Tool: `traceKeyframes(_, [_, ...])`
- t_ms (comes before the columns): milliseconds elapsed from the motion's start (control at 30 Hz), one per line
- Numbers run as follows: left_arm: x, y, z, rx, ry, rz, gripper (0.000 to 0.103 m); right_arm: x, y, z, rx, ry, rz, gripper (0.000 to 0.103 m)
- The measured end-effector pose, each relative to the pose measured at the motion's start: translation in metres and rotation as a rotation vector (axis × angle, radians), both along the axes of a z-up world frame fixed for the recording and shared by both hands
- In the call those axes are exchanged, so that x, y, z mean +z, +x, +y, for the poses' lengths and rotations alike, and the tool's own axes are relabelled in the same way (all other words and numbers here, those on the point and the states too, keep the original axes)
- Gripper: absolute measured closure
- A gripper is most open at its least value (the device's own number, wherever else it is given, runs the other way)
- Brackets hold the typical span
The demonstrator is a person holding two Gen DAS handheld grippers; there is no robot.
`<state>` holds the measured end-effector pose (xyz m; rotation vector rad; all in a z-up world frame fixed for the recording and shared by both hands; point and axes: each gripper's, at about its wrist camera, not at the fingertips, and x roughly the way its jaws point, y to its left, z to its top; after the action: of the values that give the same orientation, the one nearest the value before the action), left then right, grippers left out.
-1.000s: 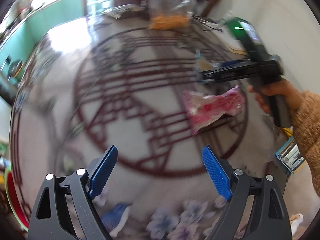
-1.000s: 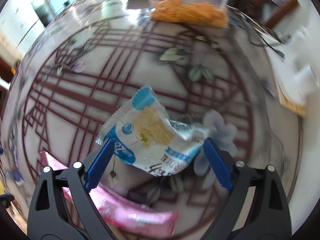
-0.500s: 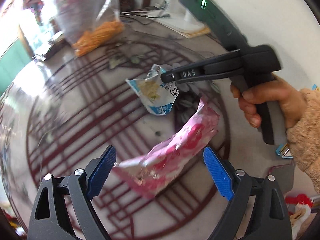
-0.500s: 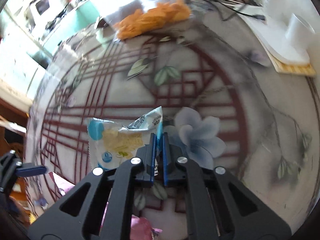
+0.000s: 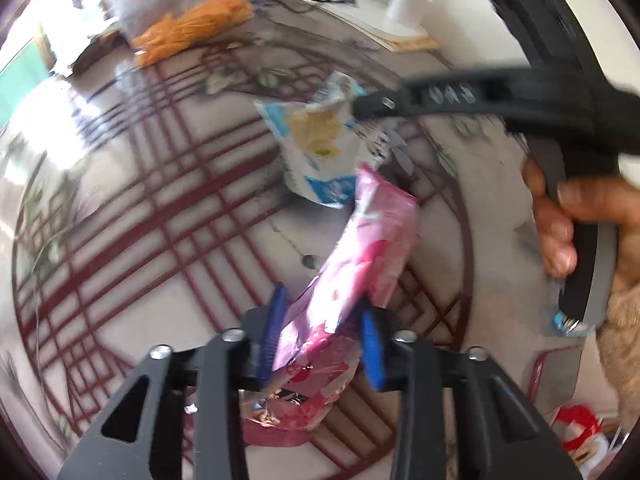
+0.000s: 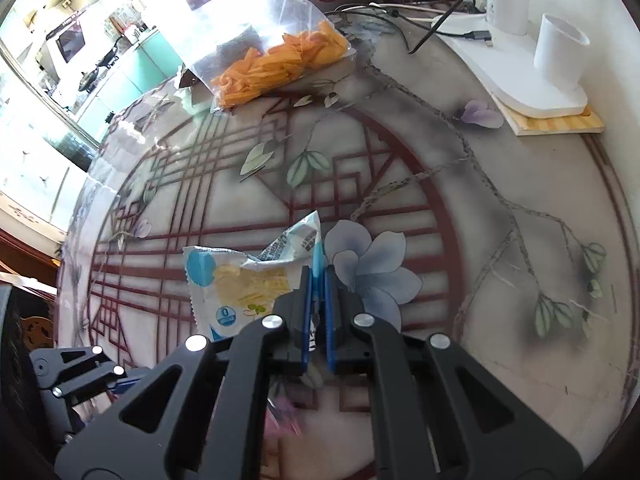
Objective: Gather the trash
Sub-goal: 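Grasp pink Pocky wrapper with left tool while right tool grasps white-blue snack bag, then carry Pocky wrapper and snack bag over the red bucket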
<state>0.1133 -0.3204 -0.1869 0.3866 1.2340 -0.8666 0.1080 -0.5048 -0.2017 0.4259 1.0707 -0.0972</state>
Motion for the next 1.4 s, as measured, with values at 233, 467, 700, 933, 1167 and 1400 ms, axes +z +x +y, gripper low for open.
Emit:
traceKeyframes(233, [0.027,-0.011,0.036,0.075,-0.037,-0.107,0.090,0.011,-0.014,0.016,0.000,-0.009,-0.009,0.097])
traceKeyframes(467, [0.046,-0.021,0.083,0.194,-0.069,-0.121,0.092,0.029,-0.032,0.037,0.021,-0.034,-0.027,0.097])
traceKeyframes(700, [0.062,-0.039,0.140,0.323,-0.086,-0.151,0.092,0.047,-0.048,0.067,0.064,-0.059,-0.044,0.097])
traceKeyframes(933, [0.072,-0.056,0.198,0.452,-0.109,-0.173,0.092,0.062,-0.052,0.110,0.142,-0.089,-0.061,0.097])
traceKeyframes(1167, [0.066,-0.072,0.246,0.553,-0.111,-0.149,0.092,0.070,-0.049,0.160,0.234,-0.104,-0.070,0.097])
traceKeyframes(1400, [0.062,-0.078,0.277,0.612,-0.123,-0.137,0.092,0.075,-0.048,0.203,0.302,-0.119,-0.073,0.097])
